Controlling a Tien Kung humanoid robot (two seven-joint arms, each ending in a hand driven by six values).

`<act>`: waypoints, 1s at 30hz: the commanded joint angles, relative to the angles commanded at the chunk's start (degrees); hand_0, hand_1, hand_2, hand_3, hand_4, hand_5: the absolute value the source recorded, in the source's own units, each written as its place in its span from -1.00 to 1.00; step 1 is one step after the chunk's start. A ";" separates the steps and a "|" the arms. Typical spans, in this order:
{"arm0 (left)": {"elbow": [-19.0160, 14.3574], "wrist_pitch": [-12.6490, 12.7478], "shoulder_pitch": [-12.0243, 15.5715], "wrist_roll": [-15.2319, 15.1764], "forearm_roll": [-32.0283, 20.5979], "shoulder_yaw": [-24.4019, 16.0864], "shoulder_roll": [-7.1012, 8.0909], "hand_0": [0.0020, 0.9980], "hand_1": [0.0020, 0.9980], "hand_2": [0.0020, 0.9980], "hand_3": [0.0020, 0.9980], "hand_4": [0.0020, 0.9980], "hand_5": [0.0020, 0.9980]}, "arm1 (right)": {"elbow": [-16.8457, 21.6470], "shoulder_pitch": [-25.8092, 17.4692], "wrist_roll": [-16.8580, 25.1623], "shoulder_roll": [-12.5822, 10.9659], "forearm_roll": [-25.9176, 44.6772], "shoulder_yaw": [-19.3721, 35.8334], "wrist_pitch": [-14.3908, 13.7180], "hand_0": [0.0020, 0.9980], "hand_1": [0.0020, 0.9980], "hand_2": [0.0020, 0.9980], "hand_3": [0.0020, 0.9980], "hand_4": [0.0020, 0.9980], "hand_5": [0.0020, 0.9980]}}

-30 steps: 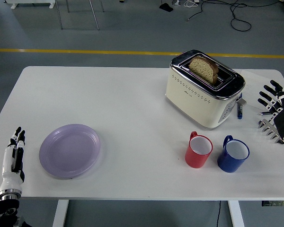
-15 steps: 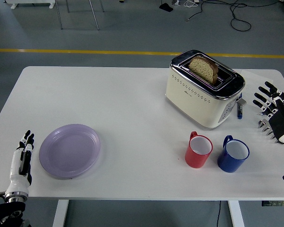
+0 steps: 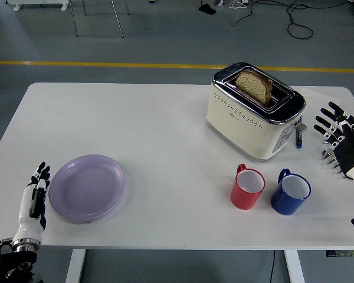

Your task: Push plate across desktop,pick up the break from the machine,place the break in the plate

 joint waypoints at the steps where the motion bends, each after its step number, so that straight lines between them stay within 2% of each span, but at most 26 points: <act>1: 0.10 -0.10 -0.08 -0.11 -0.31 0.07 -0.06 0.93 0.93 0.99 0.93 0.13 1.00 | 0.00 0.00 0.00 0.00 -0.02 0.01 -0.01 0.67 0.56 0.62 0.62 0.05 0.01; 17: 1.02 -1.00 -0.82 -0.82 -3.09 1.31 -0.42 0.85 0.86 0.94 0.87 0.14 1.00 | -0.03 -0.05 -0.03 0.16 -0.12 0.35 0.03 0.67 0.56 0.61 0.61 0.05 0.02; 30: 0.72 -2.35 -0.92 -0.82 -3.89 4.02 -1.22 0.75 0.77 0.88 0.80 0.14 1.00 | 0.01 -0.11 -0.02 0.52 -0.18 0.28 0.07 0.67 0.56 0.61 0.60 0.05 0.01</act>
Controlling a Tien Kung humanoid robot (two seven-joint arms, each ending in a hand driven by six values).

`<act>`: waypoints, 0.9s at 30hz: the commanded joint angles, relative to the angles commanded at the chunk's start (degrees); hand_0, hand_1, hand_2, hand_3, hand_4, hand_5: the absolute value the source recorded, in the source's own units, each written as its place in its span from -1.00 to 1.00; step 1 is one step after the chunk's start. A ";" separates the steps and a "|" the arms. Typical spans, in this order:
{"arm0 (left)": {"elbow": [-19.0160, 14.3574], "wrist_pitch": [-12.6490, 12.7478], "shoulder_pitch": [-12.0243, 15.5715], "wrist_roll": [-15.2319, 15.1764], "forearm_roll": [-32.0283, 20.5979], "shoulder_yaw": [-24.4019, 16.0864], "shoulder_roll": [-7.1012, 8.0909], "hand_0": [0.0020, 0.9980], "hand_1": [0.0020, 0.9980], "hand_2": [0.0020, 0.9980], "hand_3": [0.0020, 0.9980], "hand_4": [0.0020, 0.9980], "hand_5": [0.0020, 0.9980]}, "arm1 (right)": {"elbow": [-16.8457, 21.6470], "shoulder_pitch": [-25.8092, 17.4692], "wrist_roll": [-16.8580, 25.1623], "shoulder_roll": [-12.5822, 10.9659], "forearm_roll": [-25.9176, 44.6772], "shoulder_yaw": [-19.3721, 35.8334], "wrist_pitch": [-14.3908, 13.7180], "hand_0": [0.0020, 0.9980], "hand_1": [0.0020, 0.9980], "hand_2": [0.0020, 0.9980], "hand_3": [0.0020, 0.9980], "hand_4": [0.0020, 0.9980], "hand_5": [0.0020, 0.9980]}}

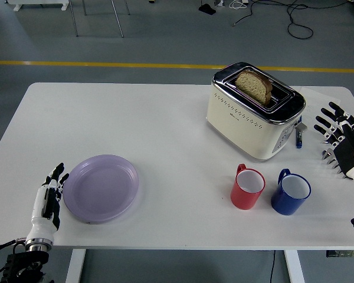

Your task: Push plate across desktop,pick up the break from the machine,place the break in the plate

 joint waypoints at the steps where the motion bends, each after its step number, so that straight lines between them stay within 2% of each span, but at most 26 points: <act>1: -0.05 -0.02 0.01 -0.05 -0.18 0.19 -0.03 0.75 0.77 0.88 0.80 0.14 1.00 | -0.01 -0.01 0.00 0.01 0.00 -0.01 -0.01 0.67 0.56 0.61 0.60 0.05 0.01; 13: -1.05 -3.35 -0.22 1.21 -1.98 3.21 0.24 0.68 0.70 0.81 0.72 0.14 1.00 | -0.18 0.19 0.04 0.26 -0.08 0.05 0.12 0.67 0.56 0.60 0.60 0.05 0.01; 27: -2.52 -5.54 -0.64 2.34 -4.95 7.45 0.75 0.64 0.67 0.78 0.71 0.12 1.00 | -0.18 0.32 0.08 0.42 -0.10 0.08 0.13 0.67 0.56 0.59 0.59 0.04 0.01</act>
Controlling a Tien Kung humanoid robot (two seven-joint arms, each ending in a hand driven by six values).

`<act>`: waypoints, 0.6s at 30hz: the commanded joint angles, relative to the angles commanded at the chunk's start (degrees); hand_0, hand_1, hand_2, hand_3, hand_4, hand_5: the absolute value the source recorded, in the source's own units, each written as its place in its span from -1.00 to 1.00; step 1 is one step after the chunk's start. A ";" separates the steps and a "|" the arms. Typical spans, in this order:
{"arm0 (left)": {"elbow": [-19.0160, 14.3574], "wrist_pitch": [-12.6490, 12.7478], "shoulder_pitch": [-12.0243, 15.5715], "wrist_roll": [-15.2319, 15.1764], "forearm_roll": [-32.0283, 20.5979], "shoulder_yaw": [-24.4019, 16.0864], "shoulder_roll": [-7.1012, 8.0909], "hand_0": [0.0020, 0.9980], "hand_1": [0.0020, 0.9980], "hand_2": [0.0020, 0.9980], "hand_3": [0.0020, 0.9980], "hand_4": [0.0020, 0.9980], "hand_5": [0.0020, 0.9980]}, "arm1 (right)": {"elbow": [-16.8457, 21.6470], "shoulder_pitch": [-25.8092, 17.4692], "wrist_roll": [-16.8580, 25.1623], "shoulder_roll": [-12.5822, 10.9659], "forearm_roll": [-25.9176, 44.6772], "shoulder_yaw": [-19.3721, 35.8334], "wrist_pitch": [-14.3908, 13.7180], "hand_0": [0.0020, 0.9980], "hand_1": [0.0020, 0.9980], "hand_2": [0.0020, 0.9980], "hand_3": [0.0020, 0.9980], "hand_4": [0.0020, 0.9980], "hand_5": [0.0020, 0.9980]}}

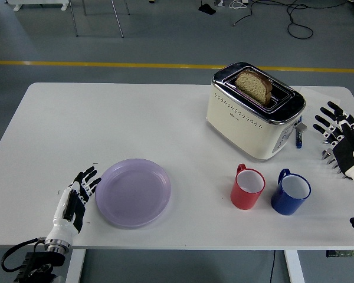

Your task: Push plate across desktop,pick up the break from the machine,place the break in the plate

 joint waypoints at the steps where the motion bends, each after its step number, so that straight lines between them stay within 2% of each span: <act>1: 0.00 -0.02 -0.09 -0.01 -0.24 0.33 0.06 0.62 0.65 0.78 0.70 0.12 1.00 | 0.00 0.00 0.00 0.00 0.00 0.01 0.00 0.67 0.56 0.59 0.59 0.04 0.01; 6: 0.27 -0.09 -1.05 -0.17 -2.68 4.00 0.60 0.62 0.65 0.78 0.70 0.12 1.00 | 0.04 0.05 0.01 0.02 0.00 0.03 -0.03 0.67 0.56 0.59 0.59 0.04 0.01; 9: 0.26 0.37 -2.11 -0.64 -4.52 7.99 1.33 0.61 0.65 0.77 0.70 0.11 1.00 | 0.01 0.06 0.02 0.05 0.00 -0.06 -0.03 0.67 0.55 0.59 0.59 0.04 0.01; 18: -1.27 0.00 -3.41 -0.55 -5.77 12.06 1.61 0.61 0.64 0.77 0.70 0.11 1.00 | 0.05 0.02 0.04 0.11 0.02 -0.20 -0.02 0.66 0.55 0.58 0.59 0.04 0.00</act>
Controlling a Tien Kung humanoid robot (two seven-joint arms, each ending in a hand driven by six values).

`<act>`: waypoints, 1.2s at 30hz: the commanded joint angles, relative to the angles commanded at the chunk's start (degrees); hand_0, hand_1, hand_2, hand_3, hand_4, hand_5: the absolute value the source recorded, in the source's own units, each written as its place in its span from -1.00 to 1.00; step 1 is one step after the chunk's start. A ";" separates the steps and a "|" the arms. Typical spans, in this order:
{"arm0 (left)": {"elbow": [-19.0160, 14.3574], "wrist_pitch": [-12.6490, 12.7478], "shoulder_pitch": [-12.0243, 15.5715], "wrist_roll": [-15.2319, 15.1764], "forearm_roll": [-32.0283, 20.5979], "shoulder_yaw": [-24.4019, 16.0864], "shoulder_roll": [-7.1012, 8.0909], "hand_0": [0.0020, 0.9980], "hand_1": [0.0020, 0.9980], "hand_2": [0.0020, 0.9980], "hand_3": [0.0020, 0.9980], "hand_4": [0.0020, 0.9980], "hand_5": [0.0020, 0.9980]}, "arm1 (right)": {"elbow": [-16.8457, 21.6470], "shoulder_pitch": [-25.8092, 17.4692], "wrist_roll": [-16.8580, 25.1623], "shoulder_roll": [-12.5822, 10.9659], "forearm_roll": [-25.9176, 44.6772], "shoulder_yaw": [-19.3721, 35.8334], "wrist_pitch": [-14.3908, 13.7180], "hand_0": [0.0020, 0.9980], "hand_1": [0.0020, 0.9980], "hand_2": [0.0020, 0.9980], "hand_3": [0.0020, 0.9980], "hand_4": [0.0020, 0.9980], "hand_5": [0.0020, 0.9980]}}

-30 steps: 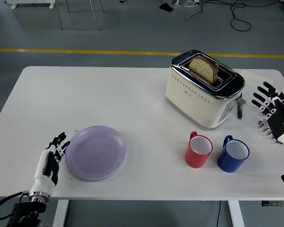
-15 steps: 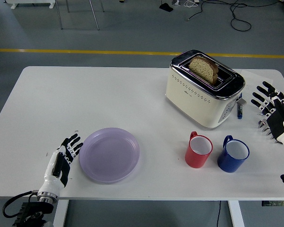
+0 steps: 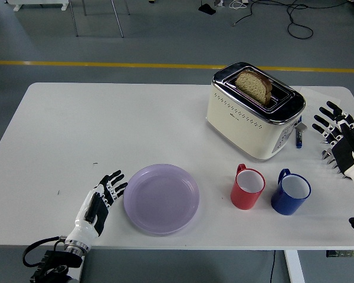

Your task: Push plate across desktop,pick up the break from the machine,place the break in the plate

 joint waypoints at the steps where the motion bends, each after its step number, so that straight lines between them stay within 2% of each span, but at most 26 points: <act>1: -0.10 -0.09 -0.14 0.04 0.04 0.28 -0.02 0.60 0.64 0.76 0.70 0.10 1.00 | 0.02 -0.01 0.00 0.01 -0.01 0.00 0.00 0.66 0.55 0.58 0.58 0.04 0.00; 19: 0.57 -2.35 -1.16 0.84 -0.84 3.01 -0.33 0.59 0.63 0.76 0.69 0.10 1.00 | 0.08 -0.14 0.02 0.10 0.01 0.17 -0.04 0.65 0.55 0.57 0.58 0.03 -0.02; 28: 0.88 -4.93 -2.02 2.15 0.74 4.22 -0.43 0.59 0.64 0.77 0.69 0.10 1.00 | 0.03 -0.24 0.02 0.29 -0.03 0.14 -0.07 0.65 0.55 0.57 0.58 0.03 -0.02; 36: 0.22 -4.86 -2.17 1.92 1.34 4.25 -0.53 0.59 0.64 0.77 0.69 0.09 1.00 | 0.16 -0.28 0.01 0.33 -0.04 0.19 -0.10 0.65 0.55 0.57 0.58 0.03 -0.02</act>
